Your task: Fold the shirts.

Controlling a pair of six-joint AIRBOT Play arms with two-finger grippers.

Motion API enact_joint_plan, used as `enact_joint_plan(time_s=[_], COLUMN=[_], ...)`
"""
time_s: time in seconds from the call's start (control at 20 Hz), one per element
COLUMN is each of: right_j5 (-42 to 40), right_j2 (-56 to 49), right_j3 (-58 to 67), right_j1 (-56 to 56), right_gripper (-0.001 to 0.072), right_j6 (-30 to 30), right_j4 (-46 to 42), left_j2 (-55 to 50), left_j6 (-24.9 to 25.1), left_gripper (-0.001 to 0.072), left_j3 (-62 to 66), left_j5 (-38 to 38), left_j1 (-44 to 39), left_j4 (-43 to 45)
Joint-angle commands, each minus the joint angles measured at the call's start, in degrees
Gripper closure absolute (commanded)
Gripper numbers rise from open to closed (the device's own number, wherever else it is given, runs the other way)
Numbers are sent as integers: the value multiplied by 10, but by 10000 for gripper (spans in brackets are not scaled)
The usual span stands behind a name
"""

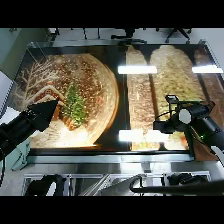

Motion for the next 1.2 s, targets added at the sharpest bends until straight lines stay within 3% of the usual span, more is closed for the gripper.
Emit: enact_joint_plan(time_s=[0.0, 0.2, 0.35, 0.4, 0.45, 0.65, 0.75, 1.15], right_j5=[0, 0, 0, 0, 0, 0, 0, 0], right_j2=[0, 0, 0, 0, 0, 0, 0, 0], right_j3=[0, 0, 0, 0, 0, 0, 0, 0], right_j1=[0, 0, 0, 0, 0, 0, 0, 0], right_gripper=[694, 695, 695, 695, 694, 695, 695, 695], right_j6=[0, 0, 0, 0, 0, 0, 0, 0], right_j4=[0, 0, 0, 0, 0, 0, 0, 0], left_j2=[0, 0, 0, -1, -1, -40, -97, -425], left_j6=[0, 1, 0, 0, -6, -50, -49, -49], left_gripper=[695, 695, 666, 291, 0, -1, -1, -1], left_j3=[0, 1, 37, 57, 75, 127, 131, 132], left_j5=[0, -9, -53, -70, -80, -140, -170, -152], left_j1=[0, 1, 1, 1, 1, 1, 1, 98], left_j4=[-1, 9, 172, 258, 341, 649, 729, 748])
